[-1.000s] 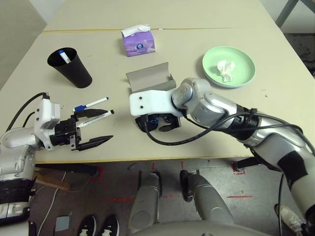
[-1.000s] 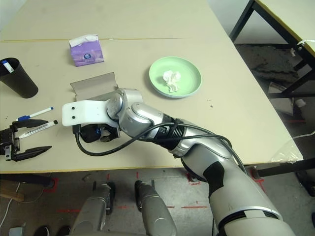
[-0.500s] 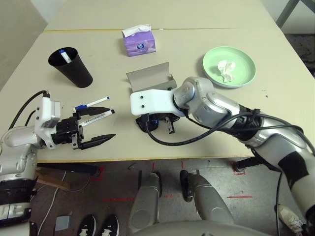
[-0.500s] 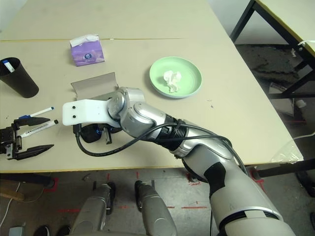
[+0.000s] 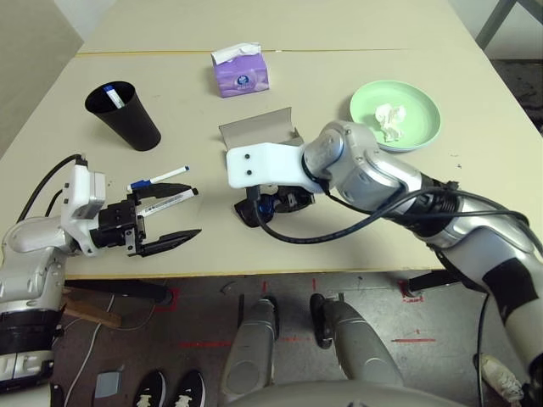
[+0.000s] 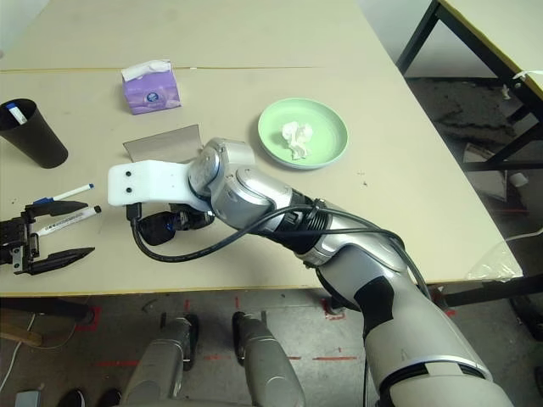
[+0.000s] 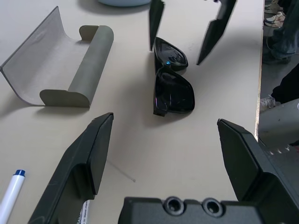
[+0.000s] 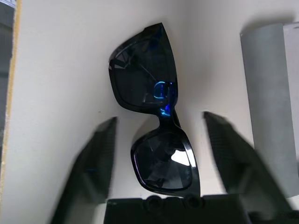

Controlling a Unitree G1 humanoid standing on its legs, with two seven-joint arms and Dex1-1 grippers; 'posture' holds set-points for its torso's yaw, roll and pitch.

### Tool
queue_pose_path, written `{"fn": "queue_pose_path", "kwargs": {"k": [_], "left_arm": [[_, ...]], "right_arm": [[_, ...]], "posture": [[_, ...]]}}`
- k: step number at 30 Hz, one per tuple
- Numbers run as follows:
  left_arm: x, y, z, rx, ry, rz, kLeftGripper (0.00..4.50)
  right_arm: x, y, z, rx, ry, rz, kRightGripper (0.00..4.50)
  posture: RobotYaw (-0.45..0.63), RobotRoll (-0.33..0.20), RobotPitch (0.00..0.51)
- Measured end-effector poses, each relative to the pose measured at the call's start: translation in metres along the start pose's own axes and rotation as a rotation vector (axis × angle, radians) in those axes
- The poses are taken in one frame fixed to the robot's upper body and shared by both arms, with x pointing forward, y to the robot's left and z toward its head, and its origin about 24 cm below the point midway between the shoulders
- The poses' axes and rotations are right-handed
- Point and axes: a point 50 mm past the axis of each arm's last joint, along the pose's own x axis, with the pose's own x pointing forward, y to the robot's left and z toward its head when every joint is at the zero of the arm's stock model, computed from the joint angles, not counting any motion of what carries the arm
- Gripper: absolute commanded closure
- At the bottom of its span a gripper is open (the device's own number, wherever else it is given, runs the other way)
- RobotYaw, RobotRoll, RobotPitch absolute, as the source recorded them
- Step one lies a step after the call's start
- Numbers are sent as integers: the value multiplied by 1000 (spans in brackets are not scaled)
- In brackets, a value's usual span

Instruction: Organize and tidy the items on the table.

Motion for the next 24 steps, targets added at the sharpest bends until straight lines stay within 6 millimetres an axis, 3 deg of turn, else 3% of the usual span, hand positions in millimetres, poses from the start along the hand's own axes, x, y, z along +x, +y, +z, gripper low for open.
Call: {"fn": "queue_pose_path", "kwargs": {"k": [16, 24], "left_arm": [[0, -6, -2, -15, 11, -6, 0], [0, -7, -2, -16, 10, 0, 0]], "right_arm": [[19, 3, -14, 11, 26, 8, 54], [20, 4, -14, 14, 23, 25, 2853]], "posture": [[72, 0, 259], [70, 0, 257]]}}
